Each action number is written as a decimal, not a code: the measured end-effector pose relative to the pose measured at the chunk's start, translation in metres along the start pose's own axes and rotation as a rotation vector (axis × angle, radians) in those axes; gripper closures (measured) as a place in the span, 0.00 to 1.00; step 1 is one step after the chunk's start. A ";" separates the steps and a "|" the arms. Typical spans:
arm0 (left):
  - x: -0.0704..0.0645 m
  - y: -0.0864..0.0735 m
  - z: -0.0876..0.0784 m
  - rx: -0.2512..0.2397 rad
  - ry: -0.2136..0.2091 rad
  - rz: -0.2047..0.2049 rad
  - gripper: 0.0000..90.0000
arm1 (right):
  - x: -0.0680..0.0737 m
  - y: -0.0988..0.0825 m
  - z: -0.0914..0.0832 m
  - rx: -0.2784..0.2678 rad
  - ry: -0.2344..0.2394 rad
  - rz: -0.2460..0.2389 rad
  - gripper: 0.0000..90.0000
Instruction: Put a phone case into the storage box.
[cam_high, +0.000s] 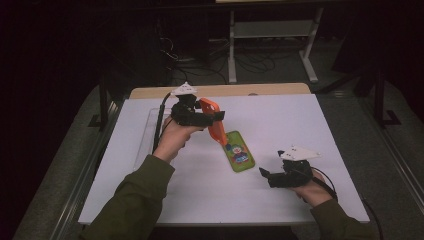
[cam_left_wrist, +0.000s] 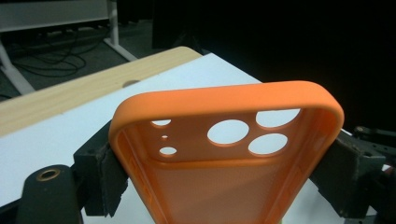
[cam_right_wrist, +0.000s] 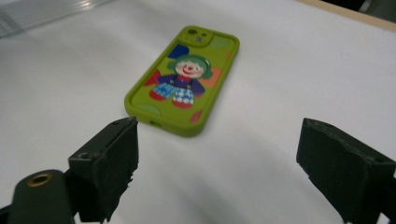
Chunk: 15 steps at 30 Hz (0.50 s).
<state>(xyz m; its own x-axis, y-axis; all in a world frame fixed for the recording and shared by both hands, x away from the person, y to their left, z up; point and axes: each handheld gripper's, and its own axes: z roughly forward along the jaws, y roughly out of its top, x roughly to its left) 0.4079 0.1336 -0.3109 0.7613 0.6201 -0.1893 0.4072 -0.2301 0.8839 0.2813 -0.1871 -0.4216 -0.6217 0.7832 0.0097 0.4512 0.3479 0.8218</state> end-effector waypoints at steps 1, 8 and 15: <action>0.001 0.002 -0.001 -0.001 0.005 0.006 0.17 | -0.001 -0.003 -0.001 0.000 0.005 0.000 0.10; 0.013 0.014 -0.009 -0.015 0.046 0.015 0.17 | 0.002 -0.014 0.005 0.044 0.064 -0.012 0.00; 0.028 0.026 -0.022 -0.042 0.092 0.028 0.17 | 0.006 -0.014 0.009 0.066 0.083 -0.032 0.00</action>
<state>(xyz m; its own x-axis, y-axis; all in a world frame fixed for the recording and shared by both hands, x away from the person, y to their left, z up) 0.4284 0.1617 -0.2834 0.7217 0.6805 -0.1264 0.3640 -0.2178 0.9056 0.2767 -0.1830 -0.4384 -0.6861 0.7267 0.0335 0.4699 0.4075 0.7831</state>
